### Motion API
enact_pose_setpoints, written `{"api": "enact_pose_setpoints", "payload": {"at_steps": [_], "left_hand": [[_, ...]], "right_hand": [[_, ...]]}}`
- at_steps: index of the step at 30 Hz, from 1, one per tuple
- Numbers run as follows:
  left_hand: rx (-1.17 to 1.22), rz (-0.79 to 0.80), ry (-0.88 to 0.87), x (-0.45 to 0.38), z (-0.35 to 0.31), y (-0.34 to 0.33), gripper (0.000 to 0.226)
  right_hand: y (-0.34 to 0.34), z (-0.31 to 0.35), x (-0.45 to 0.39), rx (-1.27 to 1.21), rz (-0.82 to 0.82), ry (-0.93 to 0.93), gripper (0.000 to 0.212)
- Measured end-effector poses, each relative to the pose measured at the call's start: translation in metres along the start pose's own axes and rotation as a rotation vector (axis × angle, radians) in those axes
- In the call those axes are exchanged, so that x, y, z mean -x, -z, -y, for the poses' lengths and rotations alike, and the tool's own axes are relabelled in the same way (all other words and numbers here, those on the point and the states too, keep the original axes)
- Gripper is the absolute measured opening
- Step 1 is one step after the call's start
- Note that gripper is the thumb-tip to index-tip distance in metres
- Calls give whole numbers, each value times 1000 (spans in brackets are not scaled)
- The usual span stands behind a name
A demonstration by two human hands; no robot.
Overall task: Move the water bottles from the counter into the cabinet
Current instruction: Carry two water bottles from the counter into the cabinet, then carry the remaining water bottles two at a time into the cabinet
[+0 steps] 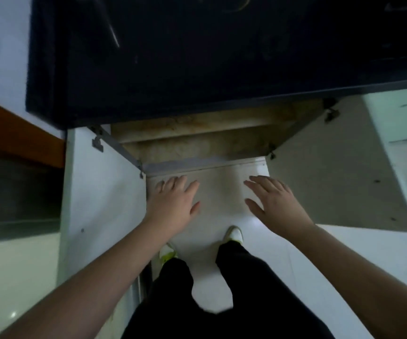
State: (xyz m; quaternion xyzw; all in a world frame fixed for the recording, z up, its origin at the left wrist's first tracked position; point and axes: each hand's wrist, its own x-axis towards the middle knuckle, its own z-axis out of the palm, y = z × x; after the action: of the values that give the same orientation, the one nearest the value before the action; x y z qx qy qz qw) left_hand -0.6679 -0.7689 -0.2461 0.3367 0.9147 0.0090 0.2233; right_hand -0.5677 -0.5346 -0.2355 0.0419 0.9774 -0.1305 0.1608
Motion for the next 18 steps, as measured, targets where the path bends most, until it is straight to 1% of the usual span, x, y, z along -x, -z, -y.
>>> {"api": "enact_pose_setpoints", "payload": {"at_steps": [2,4,6,8,10,12,14,16,18], "left_hand": [[26,70,29,25,-16,22,56],[50,62,12,50,-31,43,56],[39,10,-67,68,-44,61,56],[60,-35,-184,82,-52,75,58],[80,-80,-294,89,-59,89,61],[94,-127,-373,91,-66,102,63],[52,-148,-466,88,-78,110,61],[2,-137,-556,87,-94,116,57],[-20,-140,-624,87,-112,126,55]], "right_hand": [[27,7,35,-26,-5,-41,43],[46,16,70,-51,-26,-61,39],[59,25,102,-50,-73,-81,36],[69,31,127,-44,-65,-119,38],[76,31,149,-53,-58,-230,41],[83,32,172,-95,-131,-367,41],[86,40,196,-146,-236,-491,42],[87,53,220,-178,-350,-581,47],[87,64,241,-200,-425,-653,52]]}}
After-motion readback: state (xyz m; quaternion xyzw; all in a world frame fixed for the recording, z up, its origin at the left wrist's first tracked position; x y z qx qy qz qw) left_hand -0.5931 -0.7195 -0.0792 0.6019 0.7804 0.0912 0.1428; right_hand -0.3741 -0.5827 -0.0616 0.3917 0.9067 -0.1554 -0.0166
